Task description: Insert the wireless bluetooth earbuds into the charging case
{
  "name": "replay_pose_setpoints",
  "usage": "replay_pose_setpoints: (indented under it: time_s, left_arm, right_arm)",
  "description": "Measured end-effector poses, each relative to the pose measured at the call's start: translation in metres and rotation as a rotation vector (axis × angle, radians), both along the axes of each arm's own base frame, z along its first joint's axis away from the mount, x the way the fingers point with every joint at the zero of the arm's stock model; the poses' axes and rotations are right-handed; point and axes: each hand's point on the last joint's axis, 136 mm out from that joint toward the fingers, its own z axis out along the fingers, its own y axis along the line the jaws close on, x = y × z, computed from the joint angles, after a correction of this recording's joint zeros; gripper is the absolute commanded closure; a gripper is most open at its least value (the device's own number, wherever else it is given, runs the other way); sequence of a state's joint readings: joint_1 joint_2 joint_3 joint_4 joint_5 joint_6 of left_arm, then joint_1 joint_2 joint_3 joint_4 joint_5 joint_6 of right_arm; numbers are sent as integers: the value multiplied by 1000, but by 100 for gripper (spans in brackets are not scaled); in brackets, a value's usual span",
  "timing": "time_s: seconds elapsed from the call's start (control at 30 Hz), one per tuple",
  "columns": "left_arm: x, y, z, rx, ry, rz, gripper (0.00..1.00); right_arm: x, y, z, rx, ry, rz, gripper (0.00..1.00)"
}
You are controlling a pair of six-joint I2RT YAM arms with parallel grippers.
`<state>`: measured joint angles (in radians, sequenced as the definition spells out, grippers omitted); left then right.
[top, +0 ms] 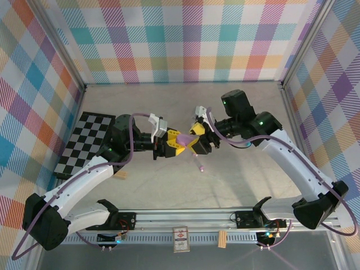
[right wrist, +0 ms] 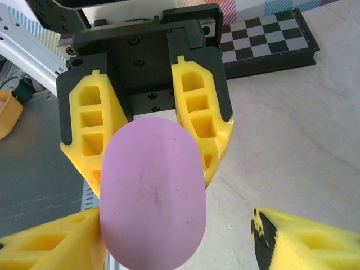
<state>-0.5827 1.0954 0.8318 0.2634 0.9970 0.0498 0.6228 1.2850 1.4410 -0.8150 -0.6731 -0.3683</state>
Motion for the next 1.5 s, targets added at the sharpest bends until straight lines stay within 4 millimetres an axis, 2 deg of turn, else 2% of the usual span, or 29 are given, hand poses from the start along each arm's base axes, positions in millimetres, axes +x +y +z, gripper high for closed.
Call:
replay_pose_setpoints:
  time_s: [0.2,0.47,0.67,0.97,1.2,1.4,1.5]
  left_arm:
    - [0,0,-1,3,-1,3,73]
    - [-7,2,-6,10,6,-14,73]
    - [-7,2,-7,3,1,-13,72]
    - [-3,4,-3,-21,5,2,73]
    - [2,4,0,-35,8,8,72]
    - [1,4,1,-38,10,3,72]
    - [4,5,0,-35,18,16,72]
  right_arm:
    - [4,-4,5,16,-9,-36,33]
    - [28,-14,16,45,-30,-151,29]
    - [24,-12,21,76,-18,-127,19]
    - [6,-19,40,143,-58,-96,13]
    - [-4,-8,16,93,-114,-29,13]
    - [6,3,0,46,-125,-32,14]
    - [12,3,-1,37,-131,-60,18]
